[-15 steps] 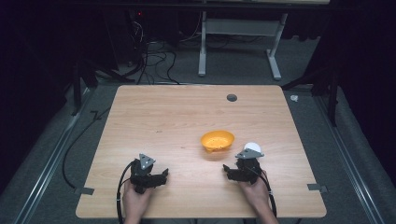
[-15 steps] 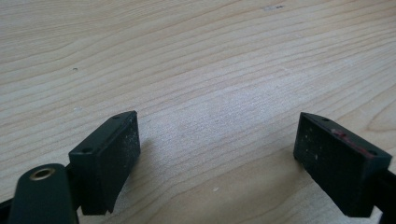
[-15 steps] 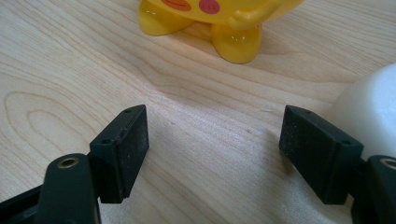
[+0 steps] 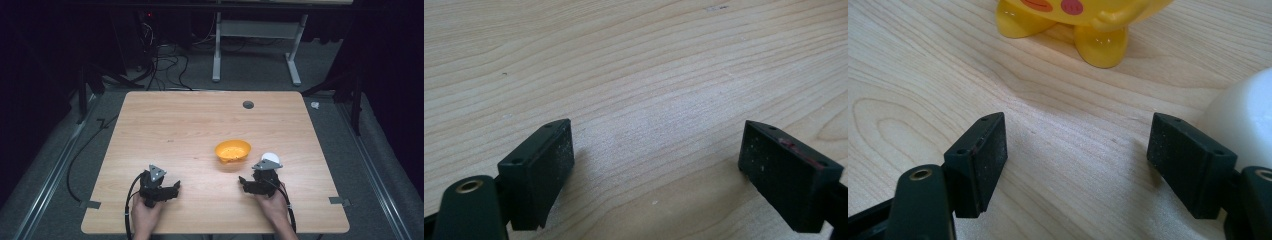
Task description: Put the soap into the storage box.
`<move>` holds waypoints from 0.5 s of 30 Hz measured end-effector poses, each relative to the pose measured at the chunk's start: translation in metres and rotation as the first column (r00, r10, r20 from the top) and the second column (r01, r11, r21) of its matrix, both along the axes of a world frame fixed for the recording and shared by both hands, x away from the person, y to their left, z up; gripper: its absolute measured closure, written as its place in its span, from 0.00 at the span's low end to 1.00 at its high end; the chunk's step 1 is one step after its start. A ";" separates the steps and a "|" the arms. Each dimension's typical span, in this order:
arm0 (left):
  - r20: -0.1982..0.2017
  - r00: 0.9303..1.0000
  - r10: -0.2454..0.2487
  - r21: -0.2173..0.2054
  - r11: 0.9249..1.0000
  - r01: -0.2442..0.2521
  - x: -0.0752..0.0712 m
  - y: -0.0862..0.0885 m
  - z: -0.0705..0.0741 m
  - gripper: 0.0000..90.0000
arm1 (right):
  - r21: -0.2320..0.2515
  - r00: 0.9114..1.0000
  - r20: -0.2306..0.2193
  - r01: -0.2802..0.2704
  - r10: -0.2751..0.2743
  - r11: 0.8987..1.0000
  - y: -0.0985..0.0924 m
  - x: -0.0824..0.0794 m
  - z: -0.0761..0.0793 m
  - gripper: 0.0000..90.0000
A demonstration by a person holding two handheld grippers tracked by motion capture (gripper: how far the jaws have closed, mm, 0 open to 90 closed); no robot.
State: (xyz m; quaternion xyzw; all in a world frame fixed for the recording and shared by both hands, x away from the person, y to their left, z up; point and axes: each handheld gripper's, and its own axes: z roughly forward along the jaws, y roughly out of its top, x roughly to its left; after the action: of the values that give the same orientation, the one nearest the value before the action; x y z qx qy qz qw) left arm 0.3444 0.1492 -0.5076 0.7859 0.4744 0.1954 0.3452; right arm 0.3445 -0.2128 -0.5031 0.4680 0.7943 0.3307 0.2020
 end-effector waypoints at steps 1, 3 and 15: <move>0.000 1.000 0.000 0.000 1.000 0.000 0.000 0.000 0.000 0.17 | -0.001 1.000 -0.001 0.001 -0.001 1.000 0.000 0.000 0.000 0.28; 0.000 1.000 0.000 0.000 1.000 0.000 0.000 0.000 0.000 0.17 | -0.001 1.000 -0.001 0.003 -0.003 1.000 0.000 0.000 0.000 0.28; 0.000 1.000 0.000 0.000 1.000 0.000 0.000 0.000 0.000 0.17 | 0.000 1.000 0.000 0.005 -0.005 1.000 0.000 0.000 0.000 0.28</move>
State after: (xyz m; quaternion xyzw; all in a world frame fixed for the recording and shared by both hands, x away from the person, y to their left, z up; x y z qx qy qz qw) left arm 0.3444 0.1492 -0.5076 0.7859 0.4743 0.1955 0.3452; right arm 0.3444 -0.2123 -0.5030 0.4698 0.7932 0.3301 0.2027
